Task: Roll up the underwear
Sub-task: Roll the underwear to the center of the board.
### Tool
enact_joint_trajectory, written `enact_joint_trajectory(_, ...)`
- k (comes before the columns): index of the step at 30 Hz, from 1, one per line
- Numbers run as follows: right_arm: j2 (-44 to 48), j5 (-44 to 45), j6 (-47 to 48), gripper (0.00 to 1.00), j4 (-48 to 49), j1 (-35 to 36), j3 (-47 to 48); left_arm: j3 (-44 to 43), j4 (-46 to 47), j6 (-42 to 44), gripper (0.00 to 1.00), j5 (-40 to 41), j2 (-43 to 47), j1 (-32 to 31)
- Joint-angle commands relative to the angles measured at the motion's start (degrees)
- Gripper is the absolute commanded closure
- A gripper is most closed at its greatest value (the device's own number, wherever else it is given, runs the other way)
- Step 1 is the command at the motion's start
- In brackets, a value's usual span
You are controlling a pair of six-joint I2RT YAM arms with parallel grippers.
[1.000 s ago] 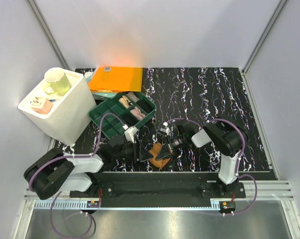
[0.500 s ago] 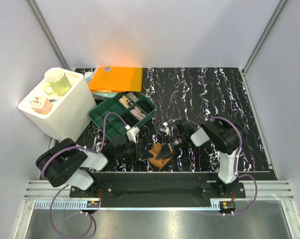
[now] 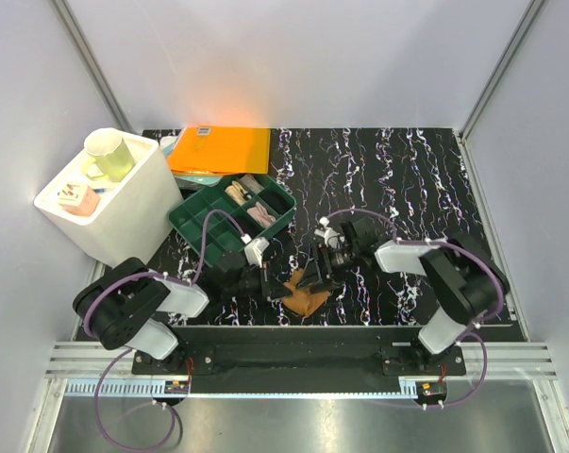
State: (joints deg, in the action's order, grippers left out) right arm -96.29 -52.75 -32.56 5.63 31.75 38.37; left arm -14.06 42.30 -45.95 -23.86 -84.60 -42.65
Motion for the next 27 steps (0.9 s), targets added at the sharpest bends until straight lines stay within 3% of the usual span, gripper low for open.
enact_joint_trajectory(1,11.09,16.33,0.92,0.20,-11.95,-0.63,0.13,-1.32,-5.74,2.01,1.00,1.53,-0.83,0.03)
enact_joint_trajectory(5,18.50,24.09,-6.19,0.19,-13.62,-0.46,-4.08,-2.46,-9.51,1.49,1.00,2.41,-1.10,-0.06)
enact_joint_trajectory(12,24.65,28.40,-17.97,0.19,-10.65,3.32,-12.61,-4.30,-13.74,-1.33,1.00,2.50,-1.89,0.03)
enact_joint_trajectory(17,24.49,29.63,-20.97,0.18,-2.48,6.04,-15.52,-4.74,-15.67,-2.74,1.00,2.76,-2.59,0.03)
enact_joint_trajectory(27,18.86,32.35,-22.73,0.17,4.04,10.70,-15.43,-5.53,-17.08,-3.97,1.00,2.76,-3.64,0.03)
